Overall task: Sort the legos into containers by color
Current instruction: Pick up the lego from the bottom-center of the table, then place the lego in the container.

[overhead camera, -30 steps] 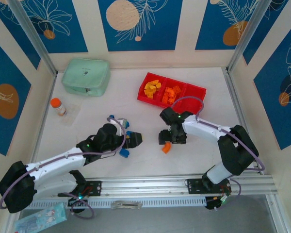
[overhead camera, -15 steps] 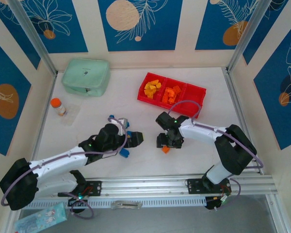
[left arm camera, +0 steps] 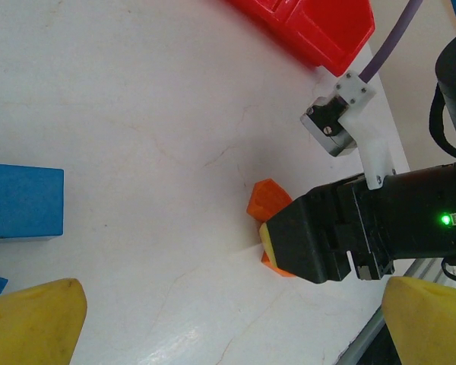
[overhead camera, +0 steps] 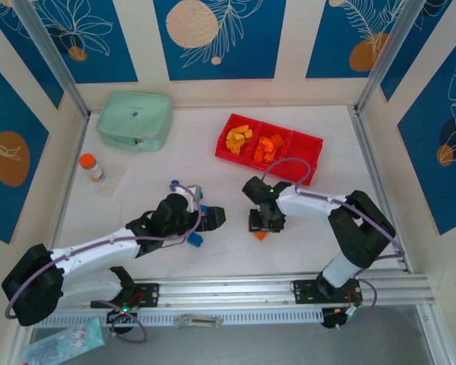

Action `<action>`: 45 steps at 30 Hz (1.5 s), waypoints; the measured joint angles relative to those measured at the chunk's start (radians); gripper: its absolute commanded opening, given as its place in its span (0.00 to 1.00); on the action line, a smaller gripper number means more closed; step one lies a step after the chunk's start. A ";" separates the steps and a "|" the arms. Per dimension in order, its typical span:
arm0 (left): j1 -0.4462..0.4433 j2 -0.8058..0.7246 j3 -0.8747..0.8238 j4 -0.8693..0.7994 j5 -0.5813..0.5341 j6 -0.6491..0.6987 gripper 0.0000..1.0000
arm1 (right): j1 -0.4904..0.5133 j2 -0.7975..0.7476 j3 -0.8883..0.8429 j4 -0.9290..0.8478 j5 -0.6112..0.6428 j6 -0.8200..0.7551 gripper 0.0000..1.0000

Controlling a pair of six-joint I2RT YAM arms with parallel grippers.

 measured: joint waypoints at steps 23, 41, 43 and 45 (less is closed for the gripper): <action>0.009 0.008 0.091 -0.040 -0.030 0.043 0.99 | -0.125 -0.066 0.193 -0.042 0.016 -0.092 0.36; 0.161 0.147 0.238 -0.054 0.035 0.084 0.99 | -0.419 0.416 0.873 -0.026 0.108 -0.224 0.44; 0.172 0.149 0.238 -0.054 0.036 0.084 0.99 | -0.435 0.475 0.938 -0.035 0.109 -0.237 0.49; 0.180 0.150 0.239 -0.054 0.040 0.084 0.99 | -0.450 0.529 1.011 -0.053 0.116 -0.245 0.56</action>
